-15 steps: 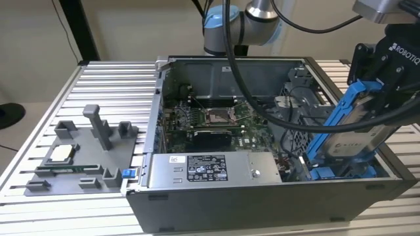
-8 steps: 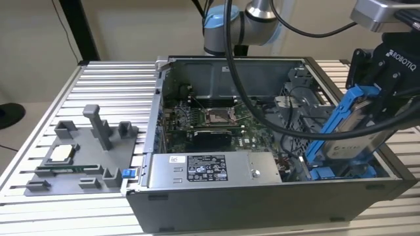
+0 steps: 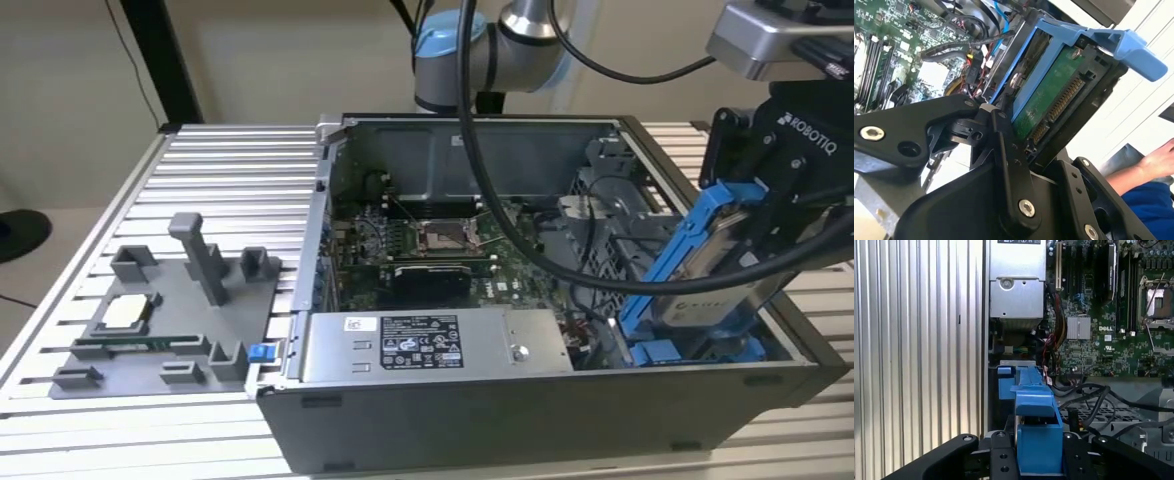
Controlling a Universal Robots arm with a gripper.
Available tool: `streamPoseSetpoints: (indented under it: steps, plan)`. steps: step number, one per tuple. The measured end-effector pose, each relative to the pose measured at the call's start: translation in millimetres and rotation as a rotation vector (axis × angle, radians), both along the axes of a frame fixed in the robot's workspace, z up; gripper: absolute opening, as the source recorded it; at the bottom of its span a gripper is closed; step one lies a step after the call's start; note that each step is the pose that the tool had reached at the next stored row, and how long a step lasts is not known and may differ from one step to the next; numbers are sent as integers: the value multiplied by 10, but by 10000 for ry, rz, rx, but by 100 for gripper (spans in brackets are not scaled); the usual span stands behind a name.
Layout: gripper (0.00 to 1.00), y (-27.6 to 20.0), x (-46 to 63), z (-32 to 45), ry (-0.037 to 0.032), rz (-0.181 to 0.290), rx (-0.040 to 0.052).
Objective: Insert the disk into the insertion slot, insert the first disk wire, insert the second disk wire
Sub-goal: 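Insert the disk into the insertion slot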
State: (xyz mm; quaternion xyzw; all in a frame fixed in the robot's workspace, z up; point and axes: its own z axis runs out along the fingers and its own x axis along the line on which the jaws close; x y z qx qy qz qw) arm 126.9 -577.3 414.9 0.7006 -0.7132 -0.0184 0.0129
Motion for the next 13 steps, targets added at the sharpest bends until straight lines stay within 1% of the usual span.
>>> streamPoseSetpoints:
  steps: [8,13]
  plan:
    - [0,32,5,-33,-35,0,1]
    - [0,49,6,-72,-45,0,4]
